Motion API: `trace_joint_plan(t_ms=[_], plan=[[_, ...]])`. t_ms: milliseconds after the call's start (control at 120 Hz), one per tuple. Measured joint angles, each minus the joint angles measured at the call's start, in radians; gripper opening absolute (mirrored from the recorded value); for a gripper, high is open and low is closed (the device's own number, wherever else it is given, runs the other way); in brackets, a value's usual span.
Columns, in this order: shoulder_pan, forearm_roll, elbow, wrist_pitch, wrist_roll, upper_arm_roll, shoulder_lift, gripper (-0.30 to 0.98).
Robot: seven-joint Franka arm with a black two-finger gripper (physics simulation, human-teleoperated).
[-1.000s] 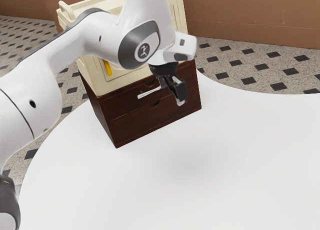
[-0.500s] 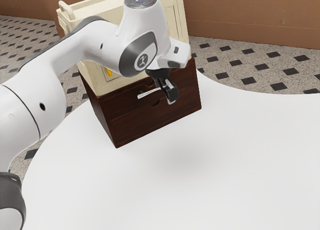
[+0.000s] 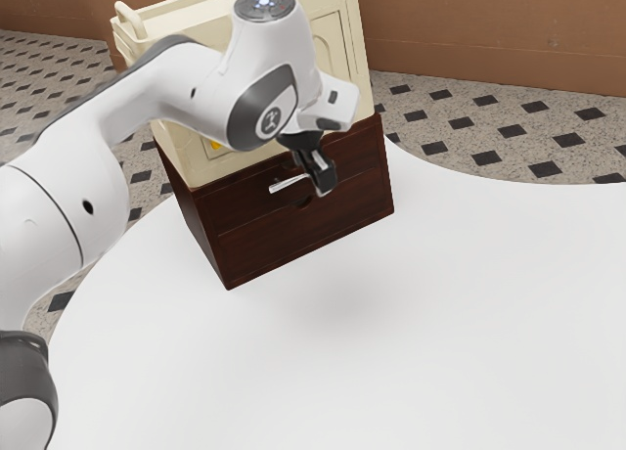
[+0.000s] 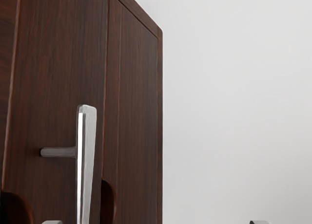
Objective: Pull the drawer handle with one arm to open the drawer
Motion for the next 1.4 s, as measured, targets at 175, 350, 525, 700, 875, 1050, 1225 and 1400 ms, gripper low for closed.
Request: trace_joint_plan(t_ms=[175,350,525,700,875,1050,1225,1400], plan=[[0.008,0.000,0.003,0.012,0.006,0.000,0.007,0.48],[0.014,-0.001,0.003,0.019,0.010,0.000,0.015,0.48],[0.020,-0.001,0.016,0.023,0.011,0.000,0.031,0.47],[0.020,-0.005,0.016,0.025,0.012,-0.002,0.041,0.47],[0.029,-0.007,0.017,0.026,0.013,-0.002,0.051,0.47],[0.028,-0.009,0.017,0.025,0.012,-0.005,0.056,0.45],[0.028,-0.013,0.017,0.021,0.007,-0.005,0.046,0.23],[0.023,-0.023,0.017,0.003,-0.003,-0.006,0.038,0.03]])
